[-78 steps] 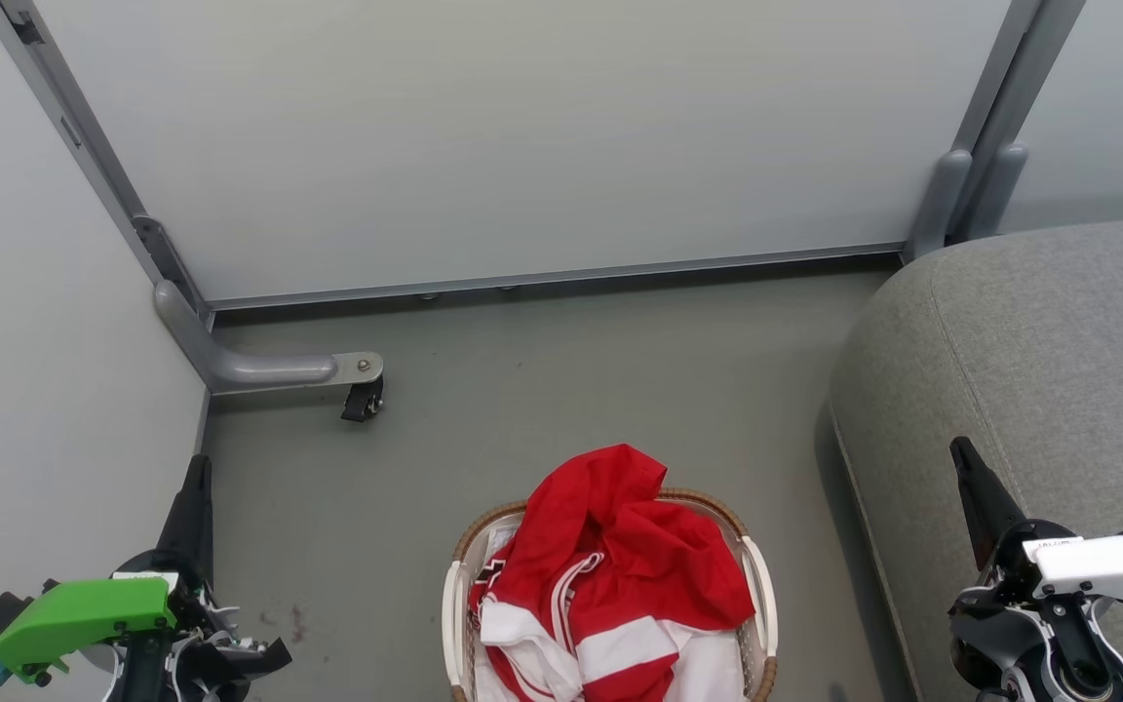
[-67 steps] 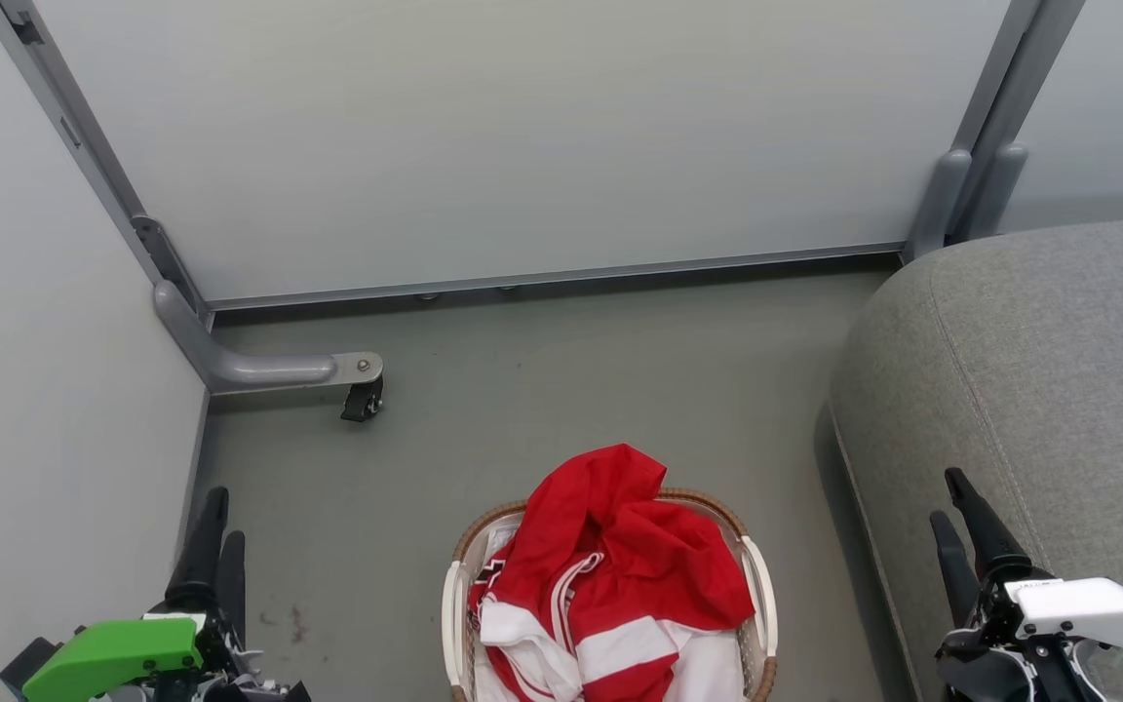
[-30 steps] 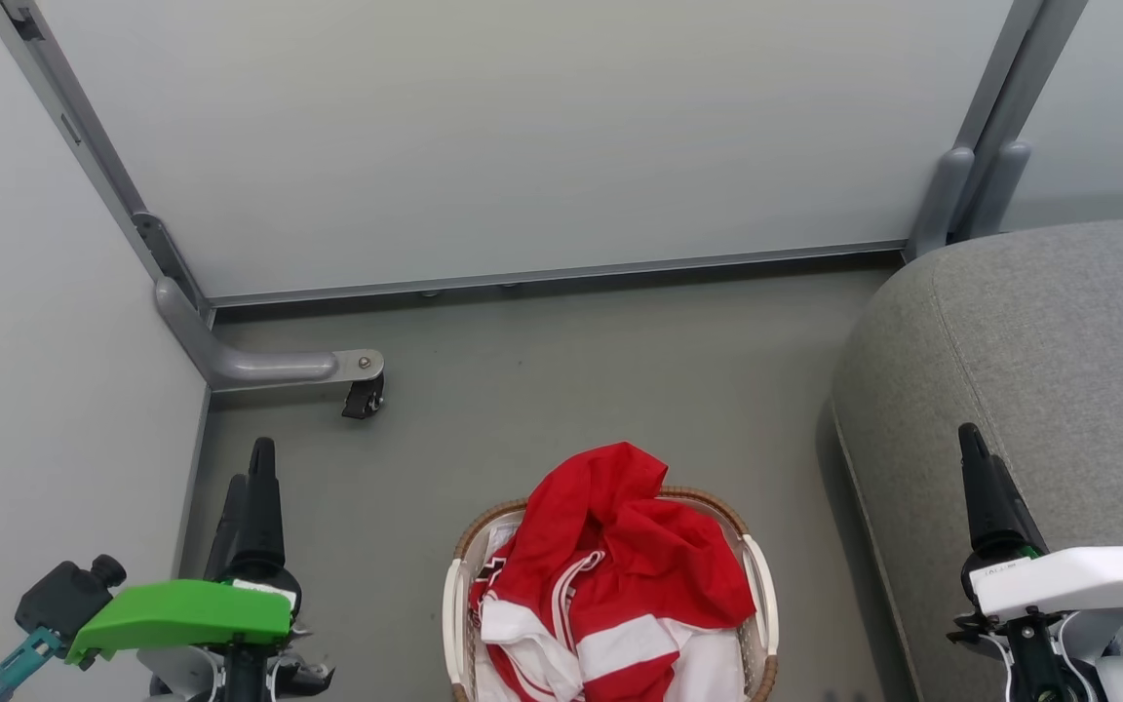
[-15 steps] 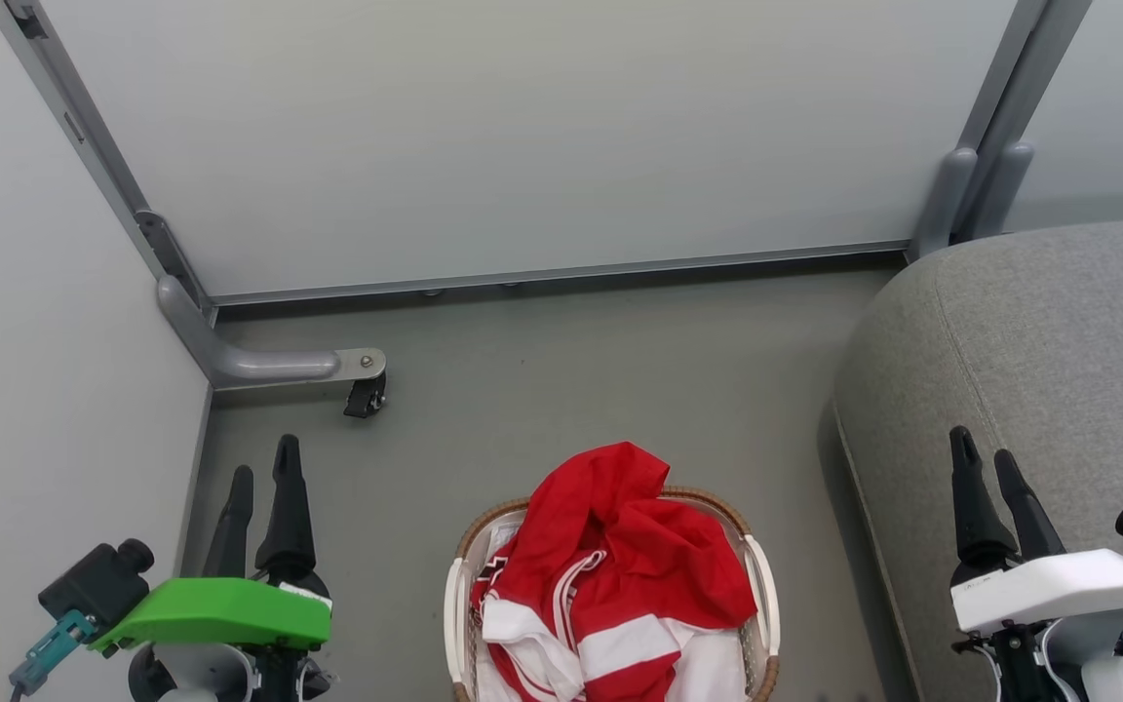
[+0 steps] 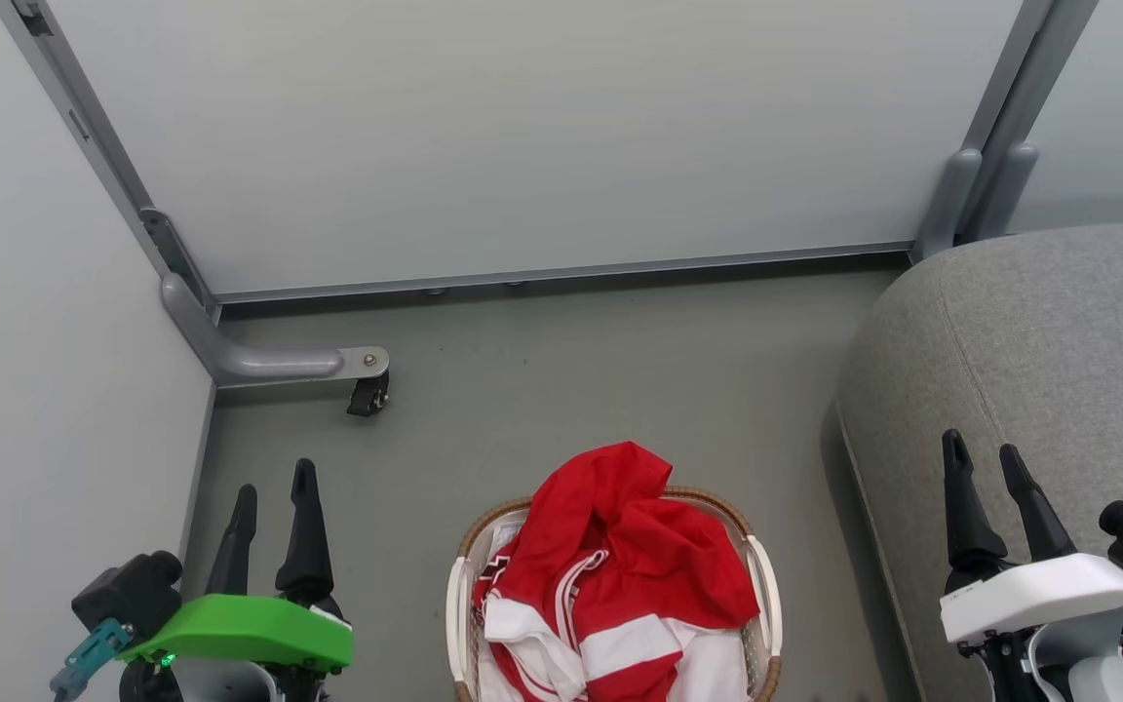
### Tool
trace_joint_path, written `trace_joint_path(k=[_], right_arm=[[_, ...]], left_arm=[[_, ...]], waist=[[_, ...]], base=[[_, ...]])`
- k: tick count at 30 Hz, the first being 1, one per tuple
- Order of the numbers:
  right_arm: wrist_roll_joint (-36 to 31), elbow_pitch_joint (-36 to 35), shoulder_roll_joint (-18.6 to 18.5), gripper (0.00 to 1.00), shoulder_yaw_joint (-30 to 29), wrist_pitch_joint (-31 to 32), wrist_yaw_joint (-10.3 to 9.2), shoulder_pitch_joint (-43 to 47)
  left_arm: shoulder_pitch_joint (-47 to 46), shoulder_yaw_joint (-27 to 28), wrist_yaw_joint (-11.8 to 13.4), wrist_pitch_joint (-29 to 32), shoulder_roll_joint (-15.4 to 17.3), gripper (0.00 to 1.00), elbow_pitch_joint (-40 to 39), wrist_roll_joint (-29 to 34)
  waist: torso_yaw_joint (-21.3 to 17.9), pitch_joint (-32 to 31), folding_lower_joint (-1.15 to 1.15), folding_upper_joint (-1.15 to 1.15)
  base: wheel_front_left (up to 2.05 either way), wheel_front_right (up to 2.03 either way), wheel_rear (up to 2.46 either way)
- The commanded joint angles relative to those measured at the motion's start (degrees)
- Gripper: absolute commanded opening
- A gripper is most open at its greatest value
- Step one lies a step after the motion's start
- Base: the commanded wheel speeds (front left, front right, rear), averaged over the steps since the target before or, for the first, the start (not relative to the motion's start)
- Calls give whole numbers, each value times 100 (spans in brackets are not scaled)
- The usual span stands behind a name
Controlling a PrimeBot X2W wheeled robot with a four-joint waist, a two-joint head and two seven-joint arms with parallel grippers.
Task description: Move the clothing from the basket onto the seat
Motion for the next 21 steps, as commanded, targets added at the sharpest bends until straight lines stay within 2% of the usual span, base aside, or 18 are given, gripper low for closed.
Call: trace_joint_path(k=[1,21], right_arm=[[-171,-35,-40,100,1,-66,1,15],[-1269,-37,-52,100,1,-334,2,98]], left_arm=[[1,-22,26,-55,42,100,1,169],[-1,-218,51,-321,51,100,351,1081]], waist=[[3,0,0,0],[38,14,0,0]], base=[[0,0,0],[0,0,0]])
